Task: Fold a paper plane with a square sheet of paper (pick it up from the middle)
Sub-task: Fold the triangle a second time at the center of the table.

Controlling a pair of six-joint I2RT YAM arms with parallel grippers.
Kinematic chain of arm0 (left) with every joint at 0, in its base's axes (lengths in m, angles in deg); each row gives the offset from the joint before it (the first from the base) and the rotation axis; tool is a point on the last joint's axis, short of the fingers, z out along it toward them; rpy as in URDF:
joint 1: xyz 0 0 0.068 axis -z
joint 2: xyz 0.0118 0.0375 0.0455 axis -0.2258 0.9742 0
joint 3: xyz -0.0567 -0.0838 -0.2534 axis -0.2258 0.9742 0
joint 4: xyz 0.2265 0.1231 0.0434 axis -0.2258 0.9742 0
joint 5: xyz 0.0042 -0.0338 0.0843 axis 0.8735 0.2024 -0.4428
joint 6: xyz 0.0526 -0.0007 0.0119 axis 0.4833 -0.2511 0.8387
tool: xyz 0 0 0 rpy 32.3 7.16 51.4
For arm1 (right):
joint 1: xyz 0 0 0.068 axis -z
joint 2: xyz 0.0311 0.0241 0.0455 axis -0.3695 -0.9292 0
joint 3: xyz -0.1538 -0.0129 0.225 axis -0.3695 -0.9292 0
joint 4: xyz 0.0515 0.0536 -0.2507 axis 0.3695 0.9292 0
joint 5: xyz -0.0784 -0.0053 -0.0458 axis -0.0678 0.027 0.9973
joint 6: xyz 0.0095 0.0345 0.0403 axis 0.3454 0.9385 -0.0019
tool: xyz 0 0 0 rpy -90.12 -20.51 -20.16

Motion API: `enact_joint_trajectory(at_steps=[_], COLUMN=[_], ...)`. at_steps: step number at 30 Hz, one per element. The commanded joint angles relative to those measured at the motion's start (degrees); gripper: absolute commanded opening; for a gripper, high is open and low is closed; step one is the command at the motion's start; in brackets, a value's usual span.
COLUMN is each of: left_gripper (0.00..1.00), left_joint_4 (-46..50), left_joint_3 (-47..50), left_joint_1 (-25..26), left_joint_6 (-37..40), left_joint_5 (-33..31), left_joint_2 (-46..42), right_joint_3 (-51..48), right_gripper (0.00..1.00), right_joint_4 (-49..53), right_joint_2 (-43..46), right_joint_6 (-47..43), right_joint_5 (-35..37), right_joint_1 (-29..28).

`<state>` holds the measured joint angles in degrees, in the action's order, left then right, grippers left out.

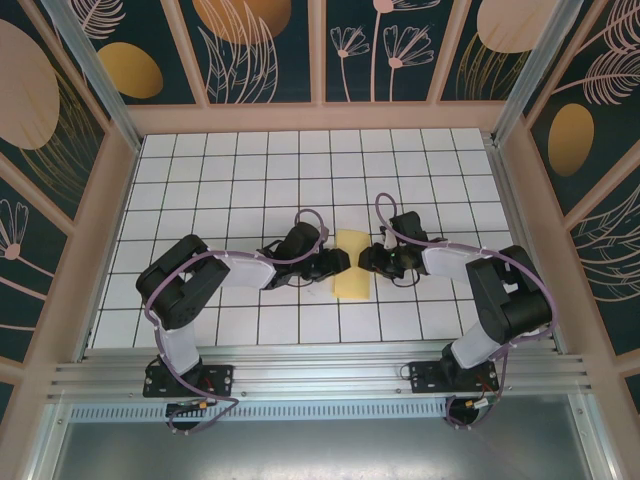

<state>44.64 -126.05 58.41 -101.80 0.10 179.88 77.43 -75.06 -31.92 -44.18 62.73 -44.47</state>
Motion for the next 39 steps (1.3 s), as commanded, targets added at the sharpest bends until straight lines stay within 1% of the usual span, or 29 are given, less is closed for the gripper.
enact_joint_trajectory(at_steps=[1,4,9,20,22,24,26,28,31,33,35,37,38,39], left_gripper=[0.48,0.47,0.43,0.34,0.3,0.25,0.17,0.13,0.04,0.03,0.02,0.02,0.02,0.02], left_joint_4=[-3.3,-4.2,-4.8,-4.3,-4.2,-4.2,-3.9,-3.6,-3.9,-4.5,-5.3,-5.6,-5.6,-5.3], left_joint_3=[-1.8,-2.3,-5.0,-6.4,-6.9,-6.9,-6.9,-6.9,-5.9,-4.3,-2.8,-2.0,-1.9,-2.0], left_joint_1=[-0.8,-1.9,-2.9,-4.7,-4.8,-4.9,-5.0,-4.9,-5.0,-5.0,-4.9,-4.9,-4.9,-4.9], left_joint_6=[-1.2,-1.3,-0.9,0.2,0.5,0.7,0.9,1.0,0.5,-0.6,-1.9,-2.8,-2.8,-2.8], left_joint_5=[1.1,2.2,6.1,7.2,7.9,8.8,9.3,9.2,8.0,6.4,4.9,4.2,4.2,4.3], left_joint_2=[1.3,2.2,4.9,6.4,6.8,7.5,7.8,7.6,6.0,4.2,2.4,1.3,1.1,1.1], right_joint_3=[-1.1,-0.6,0.0,1.8,2.4,2.8,3.5,4.2,5.0,5.1,4.7,4.0,3.5,3.0], right_gripper=[0.41,0.41,0.41,0.42,0.42,0.42,0.42,0.42,0.44,0.46,0.47,0.48,0.51,0.56], right_joint_4=[0.8,1.3,1.7,3.6,4.1,4.6,5.5,6.2,7.8,8.4,8.9,9.1,9.2,9.2], right_joint_2=[-0.5,-0.5,-0.8,-1.6,-1.7,-1.9,-2.1,-1.7,0.3,3.3,6.9,10.5,12.1,13.8], right_joint_6=[-0.3,-0.8,-1.3,-4.3,-5.0,-5.6,-6.3,-6.7,-7.2,-7.1,-7.0,-7.2,-7.4,-7.6], right_joint_5=[0.0,0.0,-0.2,-0.9,-0.9,-1.0,-0.9,-0.6,0.3,1.1,3.7,8.1,9.5,12.0], right_joint_1=[0.4,0.5,0.7,1.2,1.2,1.3,1.3,1.3,1.3,1.2,0.1,-3.2,-5.2,-7.8])
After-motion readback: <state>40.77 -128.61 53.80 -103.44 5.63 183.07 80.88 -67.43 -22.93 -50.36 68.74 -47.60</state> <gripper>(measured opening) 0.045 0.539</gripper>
